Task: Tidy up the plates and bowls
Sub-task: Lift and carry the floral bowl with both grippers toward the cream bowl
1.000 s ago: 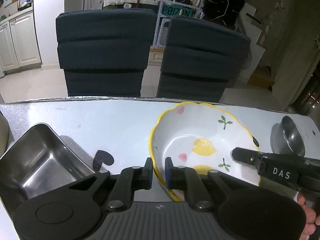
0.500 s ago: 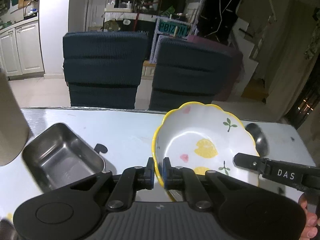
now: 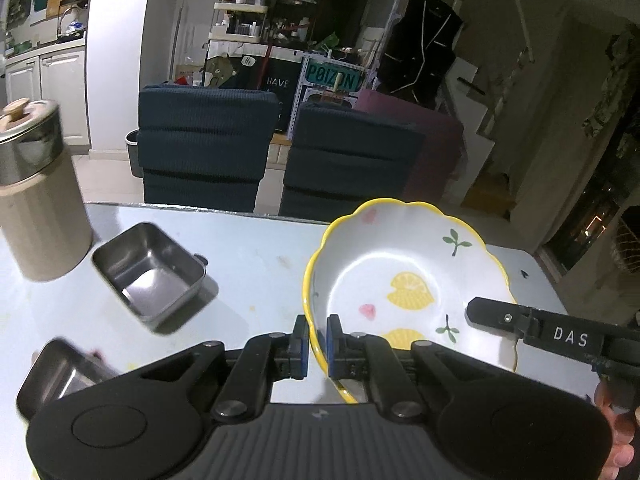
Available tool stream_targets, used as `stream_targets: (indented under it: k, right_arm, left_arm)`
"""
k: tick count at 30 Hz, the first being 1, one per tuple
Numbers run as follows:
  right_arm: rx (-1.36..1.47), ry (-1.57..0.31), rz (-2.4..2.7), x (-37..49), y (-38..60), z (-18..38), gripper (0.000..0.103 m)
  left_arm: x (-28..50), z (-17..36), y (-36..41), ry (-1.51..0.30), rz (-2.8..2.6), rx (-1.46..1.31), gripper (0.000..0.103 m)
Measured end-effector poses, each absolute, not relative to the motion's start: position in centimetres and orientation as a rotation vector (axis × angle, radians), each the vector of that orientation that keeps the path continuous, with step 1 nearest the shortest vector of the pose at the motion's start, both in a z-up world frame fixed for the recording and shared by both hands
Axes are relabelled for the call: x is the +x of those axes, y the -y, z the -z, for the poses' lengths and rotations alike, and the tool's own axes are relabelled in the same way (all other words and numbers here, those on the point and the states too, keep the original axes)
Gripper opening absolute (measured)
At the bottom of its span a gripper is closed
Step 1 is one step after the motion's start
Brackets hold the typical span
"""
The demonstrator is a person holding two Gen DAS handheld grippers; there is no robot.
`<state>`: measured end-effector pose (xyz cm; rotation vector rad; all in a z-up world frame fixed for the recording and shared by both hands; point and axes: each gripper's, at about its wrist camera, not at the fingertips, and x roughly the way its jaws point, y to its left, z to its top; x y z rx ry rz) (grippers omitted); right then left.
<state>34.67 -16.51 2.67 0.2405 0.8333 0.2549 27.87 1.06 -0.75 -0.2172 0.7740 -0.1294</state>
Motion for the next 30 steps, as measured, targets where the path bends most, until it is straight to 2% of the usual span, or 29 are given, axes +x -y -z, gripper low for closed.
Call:
stream_targets:
  k: [16, 23, 30]
  right_arm:
    - [0.241, -0.855, -0.288, 24.2, 15.7, -5.2, 0.01]
    - [0.223, -0.871, -0.31, 21.9, 15.0, -4.5, 0.01]
    - [0.271, -0.909, -0.322, 22.7, 15.3, -1.1, 0.009]
  left_arm:
    - [15.0, -1.7, -2.1, -0.748, 0.125, -0.249, 0.008]
    - [11.7, 0.0, -3.0, -0.747, 0.118, -0.273, 0.009]
    - [11.8, 2.3, -3.4, -0.792, 0.095, -0.263, 0.009]
